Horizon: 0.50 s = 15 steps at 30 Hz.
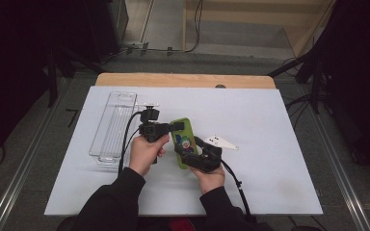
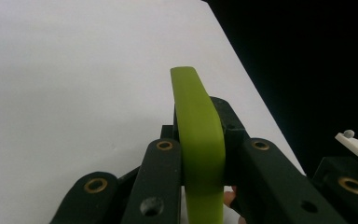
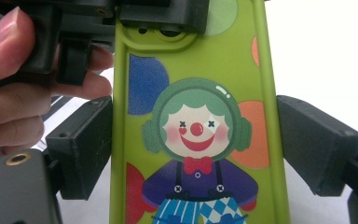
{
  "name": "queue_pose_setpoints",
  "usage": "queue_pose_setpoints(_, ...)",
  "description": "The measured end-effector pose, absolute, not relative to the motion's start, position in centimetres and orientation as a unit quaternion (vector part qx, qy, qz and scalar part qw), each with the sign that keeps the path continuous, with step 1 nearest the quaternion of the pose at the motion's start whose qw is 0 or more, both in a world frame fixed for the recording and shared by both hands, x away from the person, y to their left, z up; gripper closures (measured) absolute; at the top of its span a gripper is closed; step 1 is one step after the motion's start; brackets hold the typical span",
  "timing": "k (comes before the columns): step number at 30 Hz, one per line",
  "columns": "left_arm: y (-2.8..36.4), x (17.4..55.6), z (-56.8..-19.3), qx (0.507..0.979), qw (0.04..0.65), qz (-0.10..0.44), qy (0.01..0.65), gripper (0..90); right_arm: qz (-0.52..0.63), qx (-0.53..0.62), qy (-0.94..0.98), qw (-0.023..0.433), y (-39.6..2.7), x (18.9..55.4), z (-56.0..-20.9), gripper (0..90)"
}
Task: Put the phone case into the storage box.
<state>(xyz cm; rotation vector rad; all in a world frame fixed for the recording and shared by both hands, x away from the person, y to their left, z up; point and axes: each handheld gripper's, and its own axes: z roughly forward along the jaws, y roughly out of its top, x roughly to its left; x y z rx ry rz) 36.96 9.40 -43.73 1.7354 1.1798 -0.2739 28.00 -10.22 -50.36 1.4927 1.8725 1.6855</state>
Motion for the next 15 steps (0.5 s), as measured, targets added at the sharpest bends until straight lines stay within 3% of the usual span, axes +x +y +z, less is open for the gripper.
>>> queue_pose_setpoints(6,9.5,37.0,-43.7,0.711,0.494,-0.126,0.484,83.4,0.562,0.500,0.649,0.116,-10.2,28.1,-50.1,13.7)
queue_pose_setpoints(10,9.4,36.9,-43.6,0.712,0.496,-0.128,0.480,83.4,0.555,0.496,0.660,0.098,-10.5,28.3,-49.8,13.5)
queue_pose_setpoints(12,9.4,36.8,-43.5,0.715,0.496,-0.125,0.477,83.3,0.550,0.489,0.671,0.090,-10.6,28.5,-49.6,8.9)
queue_pose_setpoints(13,9.4,36.8,-43.5,0.716,0.495,-0.125,0.476,83.4,0.543,0.481,0.683,0.081,-10.5,28.6,-49.5,0.4)
queue_pose_setpoints(15,9.3,36.8,-43.4,0.716,0.496,-0.126,0.475,83.3,0.528,0.480,0.697,0.066,-10.2,28.8,-49.2,0.0)
